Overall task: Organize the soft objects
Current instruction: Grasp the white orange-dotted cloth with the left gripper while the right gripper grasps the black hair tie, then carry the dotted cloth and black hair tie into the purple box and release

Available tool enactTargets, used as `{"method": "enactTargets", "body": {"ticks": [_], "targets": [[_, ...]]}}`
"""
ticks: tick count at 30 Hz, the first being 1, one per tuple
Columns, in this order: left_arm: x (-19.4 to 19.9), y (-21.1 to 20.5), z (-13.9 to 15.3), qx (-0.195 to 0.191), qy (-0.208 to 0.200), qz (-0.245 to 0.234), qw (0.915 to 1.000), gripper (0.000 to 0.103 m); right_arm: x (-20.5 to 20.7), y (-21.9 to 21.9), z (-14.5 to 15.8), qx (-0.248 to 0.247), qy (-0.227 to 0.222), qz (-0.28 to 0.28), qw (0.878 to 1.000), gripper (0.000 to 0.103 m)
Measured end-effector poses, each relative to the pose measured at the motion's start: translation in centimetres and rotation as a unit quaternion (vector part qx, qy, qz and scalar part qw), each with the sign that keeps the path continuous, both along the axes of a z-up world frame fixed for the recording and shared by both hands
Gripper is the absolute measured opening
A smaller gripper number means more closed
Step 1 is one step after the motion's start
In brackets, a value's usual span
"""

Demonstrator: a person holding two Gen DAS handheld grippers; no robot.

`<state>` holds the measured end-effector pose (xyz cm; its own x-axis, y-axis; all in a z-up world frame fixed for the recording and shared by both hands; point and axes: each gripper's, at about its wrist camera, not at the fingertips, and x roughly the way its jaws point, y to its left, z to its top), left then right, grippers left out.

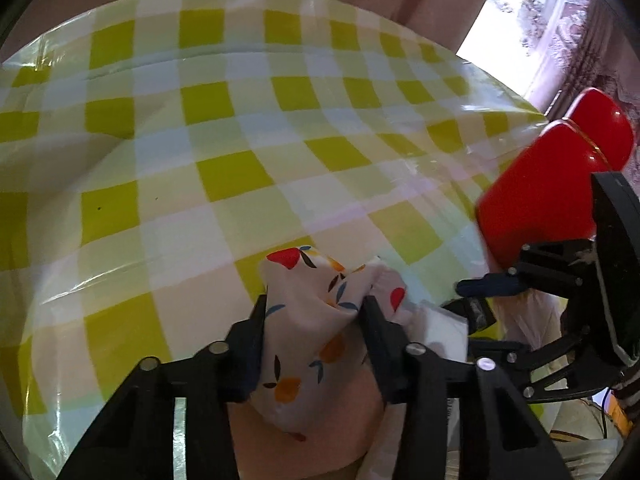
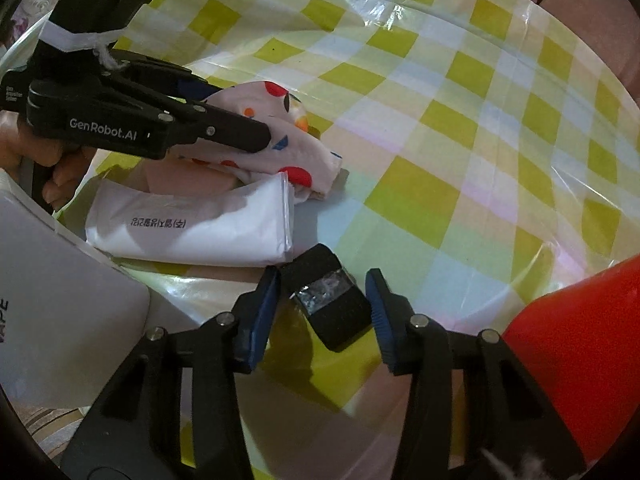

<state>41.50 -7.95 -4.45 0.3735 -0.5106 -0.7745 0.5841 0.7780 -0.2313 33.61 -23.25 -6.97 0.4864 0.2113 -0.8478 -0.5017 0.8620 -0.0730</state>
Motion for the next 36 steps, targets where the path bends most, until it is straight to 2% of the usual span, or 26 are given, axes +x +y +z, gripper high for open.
{"method": "enactTargets", "body": {"ticks": [6, 12, 25, 32, 36], "targets": [[-0.6, 0.5, 0.7, -0.017, -0.01, 0.01, 0.9998, 0.025, -0.7, -0.7, 0.3, 0.017, -0.002, -0.024, 1.0, 0.046], [-1.3, 1.6, 1.8, -0.042, -0.02, 0.04, 0.9981, 0.02, -1.9, -1.7, 1.8, 0.027, -0.017, -0.05, 0.998, 0.045], [-4.4, 6.1, 5.2, -0.09, -0.049, 0.148, 0.9837, 0.02, -5.9, -3.2, 4.3, 0.036, -0.036, -0.076, 0.996, 0.045], [-8.0, 7.2, 7.9, -0.12, -0.075, 0.179, 0.9737, 0.02, -9.3, -4.7, 5.7, 0.05, -0.042, -0.094, 0.993, 0.045], [-10.3, 6.9, 9.8, -0.141, -0.091, 0.177, 0.9697, 0.02, -11.5, -5.8, 6.3, 0.055, -0.044, -0.107, 0.992, 0.045]]}}
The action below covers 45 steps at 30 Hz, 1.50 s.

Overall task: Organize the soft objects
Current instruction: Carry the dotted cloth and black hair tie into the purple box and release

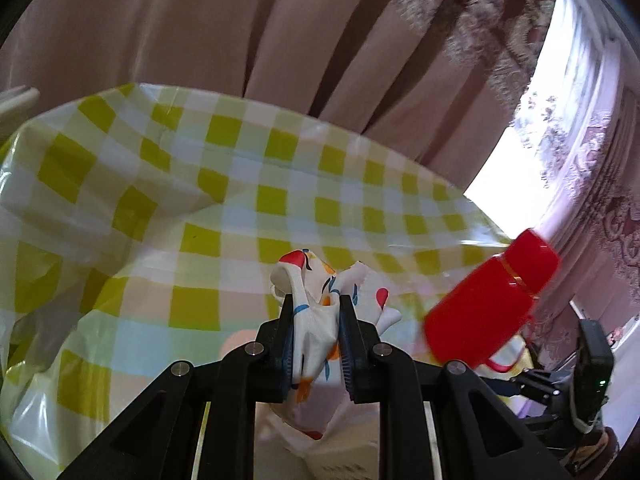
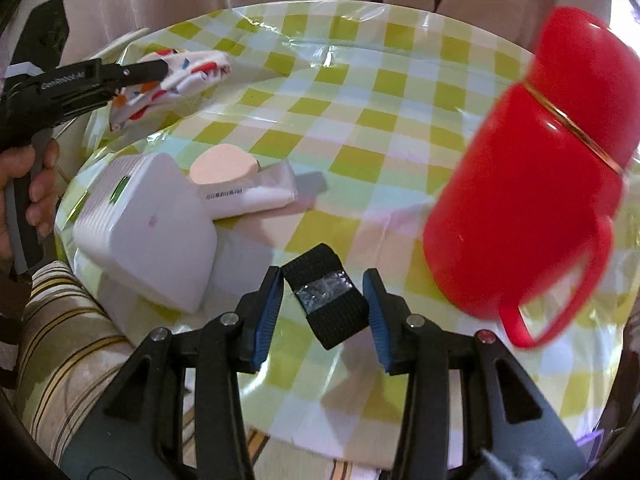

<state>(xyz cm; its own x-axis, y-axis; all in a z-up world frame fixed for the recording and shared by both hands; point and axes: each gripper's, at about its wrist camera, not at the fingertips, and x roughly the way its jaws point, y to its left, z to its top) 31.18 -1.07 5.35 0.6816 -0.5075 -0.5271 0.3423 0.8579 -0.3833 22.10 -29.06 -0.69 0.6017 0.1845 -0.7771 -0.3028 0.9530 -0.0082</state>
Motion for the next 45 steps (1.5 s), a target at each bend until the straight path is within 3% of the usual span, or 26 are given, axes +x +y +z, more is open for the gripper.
{"method": "enactTargets", "body": {"ticks": [12, 23, 34, 45], "targets": [[-7.6, -5.0, 3.6, -0.005, -0.041, -0.043, 0.9982, 0.02, -6.5, -5.8, 1.2, 0.007, -0.002, -0.062, 0.998, 0.045], [-14.3, -13.0, 2.2, 0.006, -0.024, -0.127, 0.9916, 0.02, -12.8, -12.5, 2.7, 0.012, -0.015, -0.132, 0.991, 0.045], [-20.1, -19.8, 0.9, 0.018, 0.005, -0.196, 0.9803, 0.02, -18.9, -18.7, 2.8, 0.019, -0.021, -0.191, 0.981, 0.045], [-26.8, -26.5, 0.0, 0.049, 0.027, -0.275, 0.9599, 0.02, -24.6, -24.6, 2.2, 0.026, -0.019, -0.248, 0.968, 0.046]]}}
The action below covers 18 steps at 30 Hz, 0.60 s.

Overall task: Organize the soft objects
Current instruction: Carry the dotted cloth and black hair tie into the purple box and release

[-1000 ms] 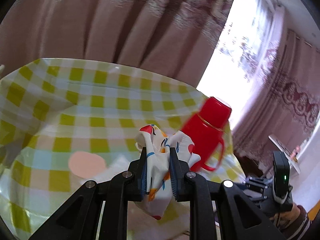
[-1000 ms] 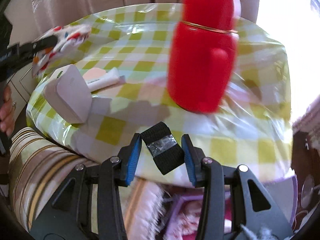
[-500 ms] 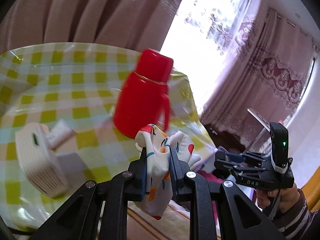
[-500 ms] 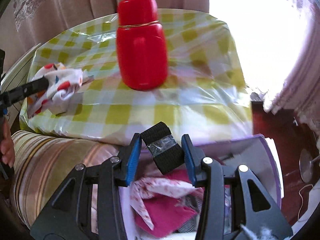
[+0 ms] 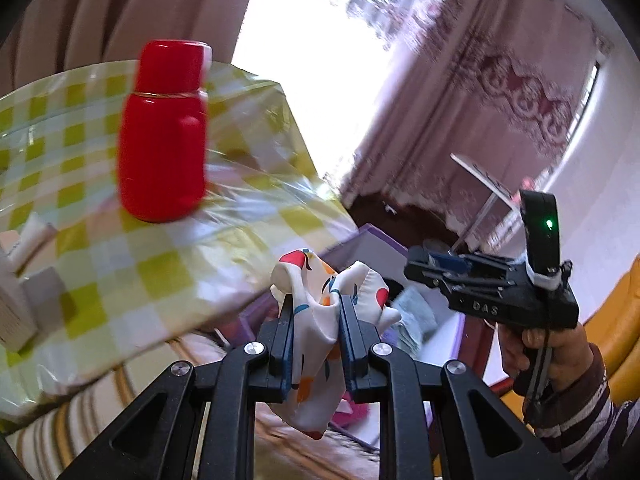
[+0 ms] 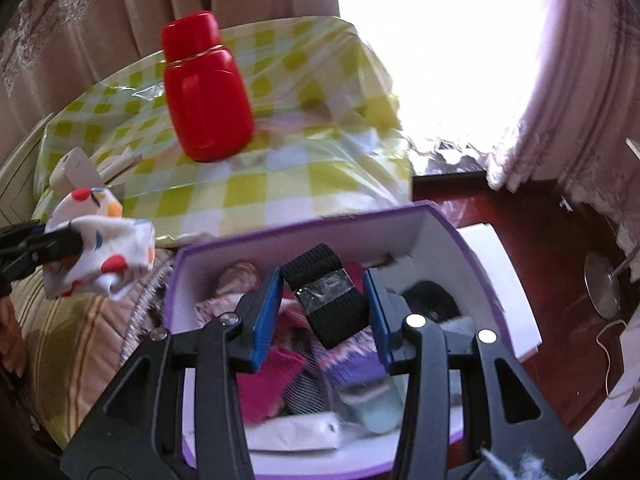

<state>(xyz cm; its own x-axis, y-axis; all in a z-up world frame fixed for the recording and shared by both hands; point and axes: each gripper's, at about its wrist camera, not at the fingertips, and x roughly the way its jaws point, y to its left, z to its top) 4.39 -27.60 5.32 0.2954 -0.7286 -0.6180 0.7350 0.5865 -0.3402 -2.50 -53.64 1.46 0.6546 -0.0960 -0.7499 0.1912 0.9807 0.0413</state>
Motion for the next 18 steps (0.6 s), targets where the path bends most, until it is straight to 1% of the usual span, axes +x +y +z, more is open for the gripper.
{"method": "enactTargets", "body": {"ticks": [8, 10, 11, 12, 13, 14, 15, 18], "targets": [[-4.0, -3.5, -0.6, 0.028, 0.004, -0.051, 0.9983, 0.02, -3.0, -1.8, -0.3, -0.014, 0.003, -0.019, 1.0, 0.047], [-4.6, -4.2, -0.9, 0.033, 0.008, -0.061, 0.9976, 0.022, -3.3, -1.9, -0.4, -0.019, 0.007, -0.021, 1.0, 0.049], [-5.0, -4.5, -1.1, 0.034, 0.013, -0.067, 0.9971, 0.025, -3.4, -2.0, -0.4, -0.022, 0.01, -0.022, 0.999, 0.051], [-5.2, -4.7, -1.2, 0.034, 0.017, -0.074, 0.9966, 0.032, -3.5, -1.9, -0.4, -0.026, 0.011, -0.024, 0.999, 0.053], [-5.3, -4.9, -1.4, 0.037, 0.022, -0.079, 0.9959, 0.036, -3.5, -2.0, -0.5, -0.027, 0.011, -0.024, 0.999, 0.058], [-5.6, -5.2, -1.5, 0.042, 0.022, -0.079, 0.9957, 0.045, -3.6, -2.1, -0.5, -0.027, 0.01, -0.025, 0.999, 0.063], [-5.6, -5.3, -1.7, 0.047, 0.021, -0.077, 0.9957, 0.049, -3.6, -2.1, -0.4, -0.027, 0.009, -0.026, 0.999, 0.064], [-5.7, -5.0, -1.7, 0.047, 0.022, -0.074, 0.9959, 0.05, -3.4, -2.0, -0.3, -0.027, 0.009, -0.027, 0.999, 0.067]]}}
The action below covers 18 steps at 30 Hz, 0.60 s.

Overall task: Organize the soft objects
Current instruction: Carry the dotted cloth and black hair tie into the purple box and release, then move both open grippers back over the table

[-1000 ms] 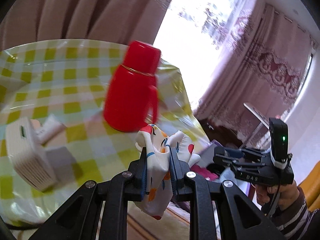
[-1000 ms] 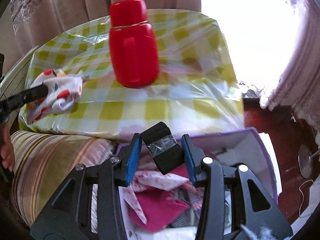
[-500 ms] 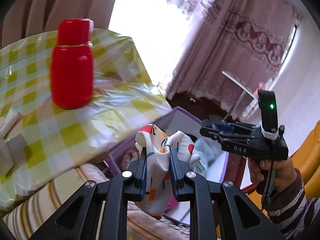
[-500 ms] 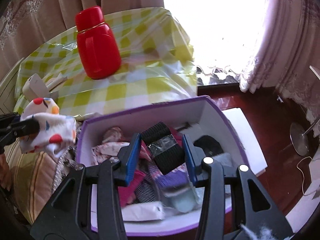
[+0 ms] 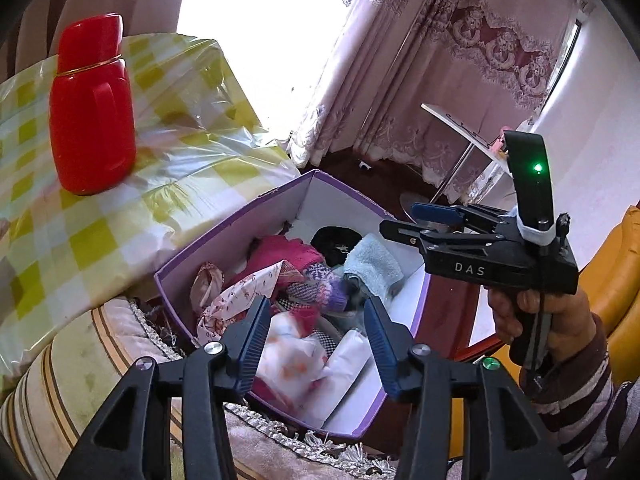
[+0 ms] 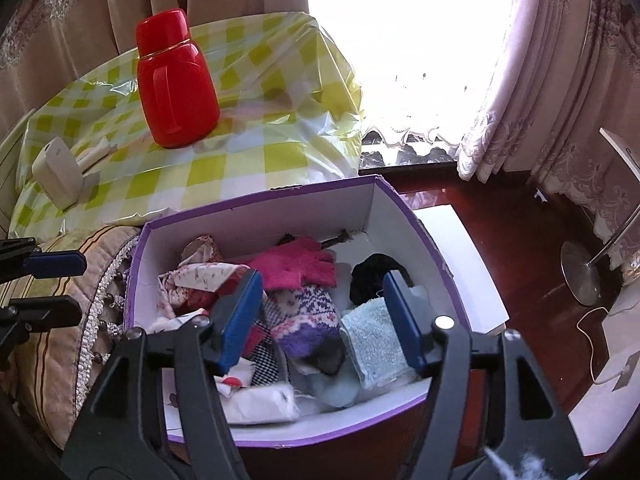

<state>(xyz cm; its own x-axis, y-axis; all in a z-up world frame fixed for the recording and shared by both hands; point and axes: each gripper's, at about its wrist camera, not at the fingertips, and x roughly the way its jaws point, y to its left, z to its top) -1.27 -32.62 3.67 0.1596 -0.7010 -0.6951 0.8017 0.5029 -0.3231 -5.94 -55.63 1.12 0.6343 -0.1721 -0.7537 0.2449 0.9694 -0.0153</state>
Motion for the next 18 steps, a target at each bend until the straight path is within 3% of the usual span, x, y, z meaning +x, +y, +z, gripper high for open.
{"method": "enactTargets", "body": {"ticks": [18], "targets": [[1.8, 3.8, 0.1, -0.014, 0.003, 0.045, 0.9989, 0.051, 1.9, 3.4, -0.4, 0.002, 0.009, 0.039, 0.999, 0.069]]}}
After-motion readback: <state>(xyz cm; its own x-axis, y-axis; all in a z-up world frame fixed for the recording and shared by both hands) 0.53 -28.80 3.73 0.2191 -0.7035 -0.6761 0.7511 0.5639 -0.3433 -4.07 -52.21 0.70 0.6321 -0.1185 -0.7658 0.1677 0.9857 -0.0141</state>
